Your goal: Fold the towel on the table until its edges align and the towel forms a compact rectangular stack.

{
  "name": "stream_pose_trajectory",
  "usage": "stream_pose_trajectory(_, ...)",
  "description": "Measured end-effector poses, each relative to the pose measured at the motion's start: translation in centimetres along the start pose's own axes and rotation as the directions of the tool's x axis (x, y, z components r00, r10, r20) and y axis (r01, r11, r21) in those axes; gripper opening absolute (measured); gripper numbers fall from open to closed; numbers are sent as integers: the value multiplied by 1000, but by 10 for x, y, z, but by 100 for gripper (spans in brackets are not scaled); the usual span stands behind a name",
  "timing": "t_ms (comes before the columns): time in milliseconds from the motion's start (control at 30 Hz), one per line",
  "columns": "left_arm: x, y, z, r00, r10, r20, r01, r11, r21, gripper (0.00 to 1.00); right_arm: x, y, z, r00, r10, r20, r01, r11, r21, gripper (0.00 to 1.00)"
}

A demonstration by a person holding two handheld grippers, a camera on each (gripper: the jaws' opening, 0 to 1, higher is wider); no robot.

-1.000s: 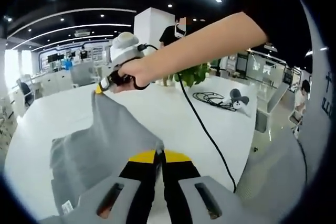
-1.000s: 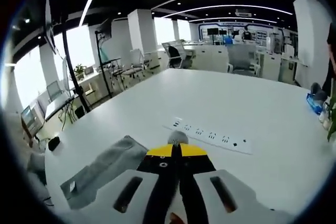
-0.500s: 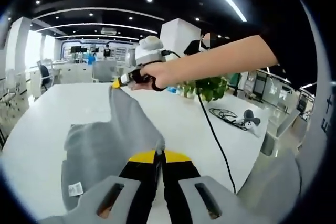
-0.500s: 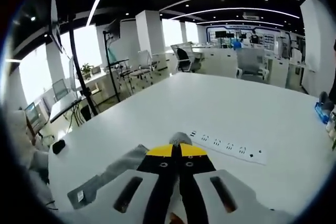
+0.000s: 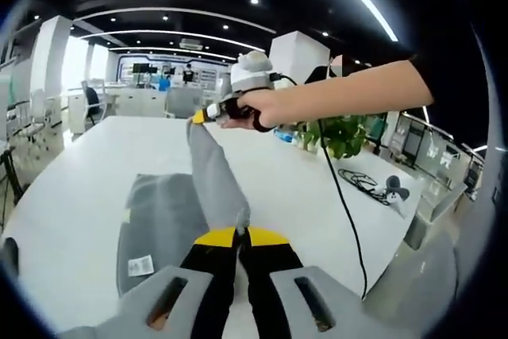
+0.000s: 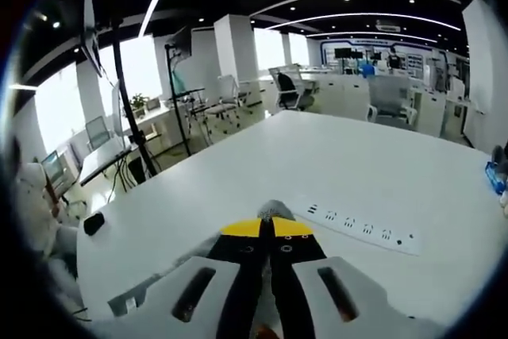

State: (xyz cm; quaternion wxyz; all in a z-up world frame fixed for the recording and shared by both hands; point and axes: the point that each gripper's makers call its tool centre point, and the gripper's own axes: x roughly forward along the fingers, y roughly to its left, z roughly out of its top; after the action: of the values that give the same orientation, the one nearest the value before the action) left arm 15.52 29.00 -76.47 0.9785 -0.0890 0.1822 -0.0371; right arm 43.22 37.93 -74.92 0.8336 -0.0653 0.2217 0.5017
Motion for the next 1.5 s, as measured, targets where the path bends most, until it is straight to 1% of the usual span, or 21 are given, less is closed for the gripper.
stream_pose_trajectory(100, -3, 9, -4, 1000, 21, 0, -21, 1000, -18, 4, 3, 5, 0, 1000, 6, -2, -6, 1000, -4, 0)
stream_pose_trajectory(167, -4, 20, -11, 998, 57, -17, -57, 998, -20, 4, 7, 8, -2, 1000, 10, -9, -11, 1000, -14, 0)
stream_pose_trajectory(333, -8, 36, -17, 996, 88, -23, -88, 995, -39, 4, 15, 14, -4, 1000, 14, -17, -14, 1000, -12, 0)
stream_pose_trajectory(533, -14, 57, -24, 991, 131, -29, -132, 990, -53, 4, 25, 23, -2, 1000, 24, -17, -24, 1000, -14, 0)
stream_pose_trajectory(767, -16, 65, -28, 987, 160, -33, -162, 983, -85, 4, 33, 30, -3, 999, 32, -20, -32, 999, -6, 0)
stream_pose_trajectory(833, -14, 71, -33, 985, 169, -35, -172, 981, -90, 4, 35, 31, -4, 999, 30, -21, -31, 1000, -5, 0)
stream_pose_trajectory(900, -14, 75, -39, 979, 193, -60, -197, 978, -74, 4, 39, 30, -6, 1000, 23, -21, -23, 1000, 7, 0)
stream_pose_trajectory(933, -14, 78, -40, 978, 200, -62, -204, 976, -71, 4, 40, 30, -6, 999, 24, -21, -24, 1000, 10, 0)
stream_pose_trajectory(1100, -18, 89, -43, 968, 242, -61, -246, 966, -76, 4, 48, 36, -7, 999, 30, -20, -29, 999, 16, 0)
stream_pose_trajectory(1233, -20, 98, -47, 959, 276, -64, -281, 955, -99, 4, 54, 41, -9, 999, 34, -21, -34, 999, 17, 0)
stream_pose_trajectory(1500, -20, 107, -65, 953, 289, -95, -300, 944, -138, 4, 70, 49, -23, 998, 49, -49, -48, 999, 16, 0)
